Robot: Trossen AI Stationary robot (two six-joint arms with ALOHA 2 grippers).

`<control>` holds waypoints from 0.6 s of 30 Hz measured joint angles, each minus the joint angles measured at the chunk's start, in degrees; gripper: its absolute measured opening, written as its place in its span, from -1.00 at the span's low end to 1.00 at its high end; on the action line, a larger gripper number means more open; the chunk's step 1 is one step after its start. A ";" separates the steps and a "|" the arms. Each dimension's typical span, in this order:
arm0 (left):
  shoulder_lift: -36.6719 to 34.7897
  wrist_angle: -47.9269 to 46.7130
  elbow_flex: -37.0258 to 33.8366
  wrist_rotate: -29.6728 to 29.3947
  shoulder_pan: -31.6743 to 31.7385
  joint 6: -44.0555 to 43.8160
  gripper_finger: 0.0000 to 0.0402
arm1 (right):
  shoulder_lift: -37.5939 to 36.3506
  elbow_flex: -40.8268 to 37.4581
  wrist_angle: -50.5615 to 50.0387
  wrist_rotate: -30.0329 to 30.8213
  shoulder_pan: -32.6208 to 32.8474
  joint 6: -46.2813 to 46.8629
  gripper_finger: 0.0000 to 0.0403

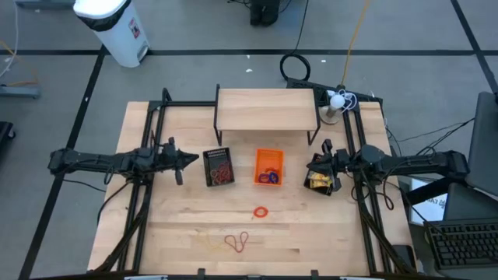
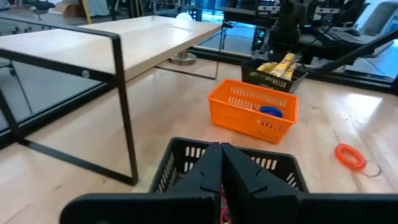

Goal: Pick & Place Office Desk Supplies
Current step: Put the yellow rubber band into the left black bin

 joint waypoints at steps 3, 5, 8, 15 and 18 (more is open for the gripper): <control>0.00 0.64 0.02 -0.01 -0.72 0.01 -0.99 | -0.01 -0.02 0.00 -0.02 0.00 -0.39 -0.99; 0.04 0.40 1.32 0.38 -1.51 -0.18 -0.99 | -0.01 -0.02 0.00 -0.12 0.00 -0.40 -0.98; 2.02 -4.32 7.00 0.00 -4.02 -0.02 -0.99 | -0.01 -0.02 0.00 -0.17 0.02 -0.41 -0.98; 19.57 -22.40 25.21 -1.99 -12.99 -4.56 -0.99 | -0.01 -0.02 -1.14 -0.20 0.02 -1.57 -0.98; 29.89 -29.38 32.67 2.03 -16.46 -5.46 -0.99 | -0.01 -0.02 -1.40 -0.22 0.02 -1.90 -0.98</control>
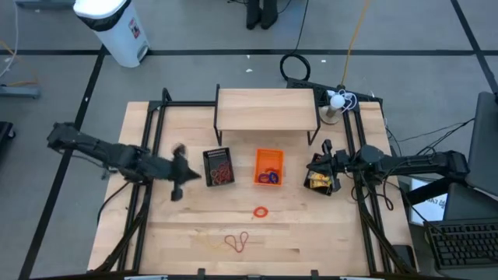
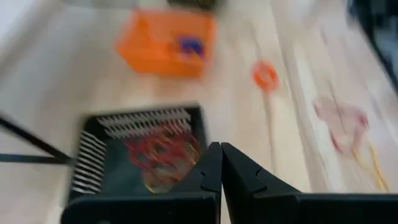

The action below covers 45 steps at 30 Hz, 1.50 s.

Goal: Pick & Place Office Desk Supplies
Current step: Put the yellow rubber band into the left black bin

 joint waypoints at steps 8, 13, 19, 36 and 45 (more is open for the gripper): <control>22.97 -12.85 10.92 4.70 -6.76 -1.90 -0.78 | 0.00 -0.02 -0.59 0.00 0.00 0.00 -0.98; 33.44 -8.90 11.62 11.51 -9.38 2.46 -0.52 | 0.00 -0.02 -1.96 -0.03 0.01 0.26 -0.98; 40.40 -2.14 11.62 13.55 -13.40 3.31 -0.19 | 0.00 -0.02 -2.05 -0.04 0.02 0.41 -0.98; 43.55 5.10 12.55 4.45 -25.13 -3.09 0.03 | 0.04 -0.02 -2.08 -0.04 0.02 0.69 -0.98; 54.10 5.22 18.02 3.96 -26.49 2.71 0.03 | 0.09 -0.02 -2.08 -0.01 0.02 1.49 -0.98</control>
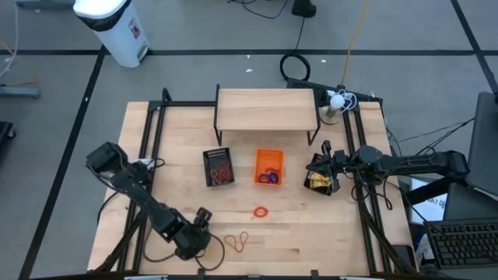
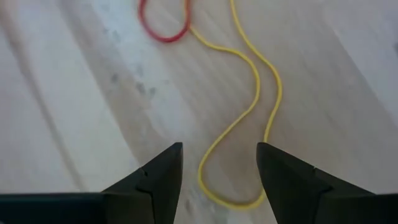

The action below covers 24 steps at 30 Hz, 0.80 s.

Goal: Pick & Place Office Desk Supplies
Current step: Put the yellow rubber band into the left black bin

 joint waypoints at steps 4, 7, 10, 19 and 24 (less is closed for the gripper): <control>3.31 -0.06 1.87 -0.29 0.07 2.56 0.03 | 0.00 0.00 -0.02 0.05 0.00 0.00 -0.98; 4.43 -0.01 2.17 0.68 0.74 2.43 0.03 | 0.00 0.00 0.01 0.10 0.00 0.00 -0.98; 5.13 0.31 2.14 3.98 1.92 2.10 0.03 | 0.00 0.00 -0.02 0.12 0.00 0.00 -0.98; 5.33 0.64 1.95 9.50 5.23 -2.73 -0.51 | 0.01 0.00 -0.02 0.05 0.00 0.44 -0.98; 5.36 1.70 1.18 10.61 6.16 -2.72 -0.91 | 0.06 0.00 -0.02 0.03 0.02 0.44 -0.98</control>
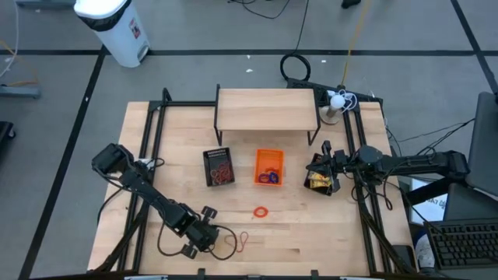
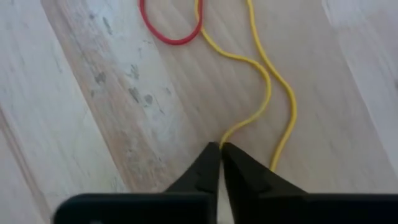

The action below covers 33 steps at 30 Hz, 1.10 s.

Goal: Pick & Place Office Desk Supplies
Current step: Put the yellow rubber band into the left black bin

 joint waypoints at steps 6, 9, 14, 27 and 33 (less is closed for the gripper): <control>-1.66 -0.32 -0.05 0.63 -0.38 0.00 -0.99 | 0.02 0.00 -0.21 0.00 0.17 0.02 -0.98; -5.64 -2.36 -0.16 1.07 -0.59 0.05 -0.99 | 0.04 0.00 -0.52 0.04 0.79 -0.04 -0.98; -17.92 -4.34 0.15 -4.10 -1.80 -0.48 -0.99 | 0.04 0.00 -0.39 0.09 1.11 -0.12 -0.98; -42.52 -18.09 -0.30 -25.11 -8.17 -3.96 -1.00 | 0.05 0.00 -0.39 0.17 1.11 -0.04 -0.98; -54.97 -16.16 -7.06 -32.90 -10.67 -2.19 -1.00 | 0.04 0.00 -0.39 0.18 1.11 0.00 -0.98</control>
